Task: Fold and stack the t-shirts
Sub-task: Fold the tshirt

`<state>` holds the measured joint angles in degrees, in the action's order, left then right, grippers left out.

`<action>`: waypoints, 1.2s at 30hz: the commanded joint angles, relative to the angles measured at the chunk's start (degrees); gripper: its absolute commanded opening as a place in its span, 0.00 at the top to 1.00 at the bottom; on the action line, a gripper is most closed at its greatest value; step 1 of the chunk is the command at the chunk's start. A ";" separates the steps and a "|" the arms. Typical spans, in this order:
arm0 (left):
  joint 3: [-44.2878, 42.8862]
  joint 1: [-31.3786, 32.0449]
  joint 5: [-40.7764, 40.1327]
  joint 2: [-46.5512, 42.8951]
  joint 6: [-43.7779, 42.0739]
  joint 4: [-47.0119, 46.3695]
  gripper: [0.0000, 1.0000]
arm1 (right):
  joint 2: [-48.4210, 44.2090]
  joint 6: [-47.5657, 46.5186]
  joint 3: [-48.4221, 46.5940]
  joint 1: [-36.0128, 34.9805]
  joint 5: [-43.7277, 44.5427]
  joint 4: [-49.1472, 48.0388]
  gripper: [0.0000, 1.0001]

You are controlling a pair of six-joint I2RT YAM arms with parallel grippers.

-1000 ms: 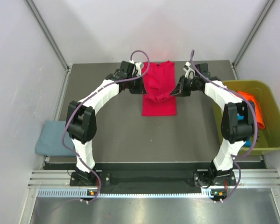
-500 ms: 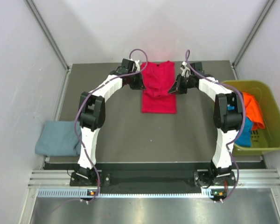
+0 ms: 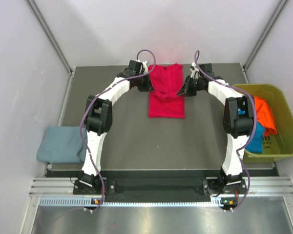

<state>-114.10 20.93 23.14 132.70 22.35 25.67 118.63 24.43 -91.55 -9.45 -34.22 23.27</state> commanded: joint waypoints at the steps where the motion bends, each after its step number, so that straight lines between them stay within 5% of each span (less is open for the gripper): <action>1: -1.91 -0.27 0.68 -0.17 0.33 -3.52 1.00 | -0.33 -1.40 -2.67 1.28 0.82 -2.44 1.00; 12: -3.23 -0.27 -3.00 2.91 -1.87 -3.79 1.00 | 2.48 -3.33 -2.84 1.28 4.42 -2.52 1.00; 13: -3.40 -0.27 -3.44 2.82 -1.96 -3.53 0.99 | 2.83 -3.51 -3.54 1.28 4.42 -2.61 0.92; 17: -3.40 -0.27 -7.75 0.90 -2.31 -3.52 0.55 | 3.10 -5.44 -5.57 1.28 4.95 -2.53 0.61; 19: -4.10 -0.27 -9.50 -2.00 -3.45 -3.09 0.48 | 1.00 -6.58 -5.92 1.37 6.62 -1.39 0.52; 23: -2.53 -0.54 -9.25 -8.68 -3.37 0.07 0.43 | -4.71 -6.67 -2.94 3.29 5.57 0.28 0.49; 29: 13.27 -1.59 -1.09 -20.54 0.32 3.41 0.38 | -12.01 -5.09 7.68 5.67 -0.23 4.07 0.50; 36: 30.93 -1.51 4.19 -24.42 7.17 1.06 0.36 | -13.78 -2.54 18.85 5.85 -4.27 3.63 0.50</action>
<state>-89.25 19.29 23.29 107.48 25.26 26.85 105.10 20.60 -75.40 -3.33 -35.03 26.30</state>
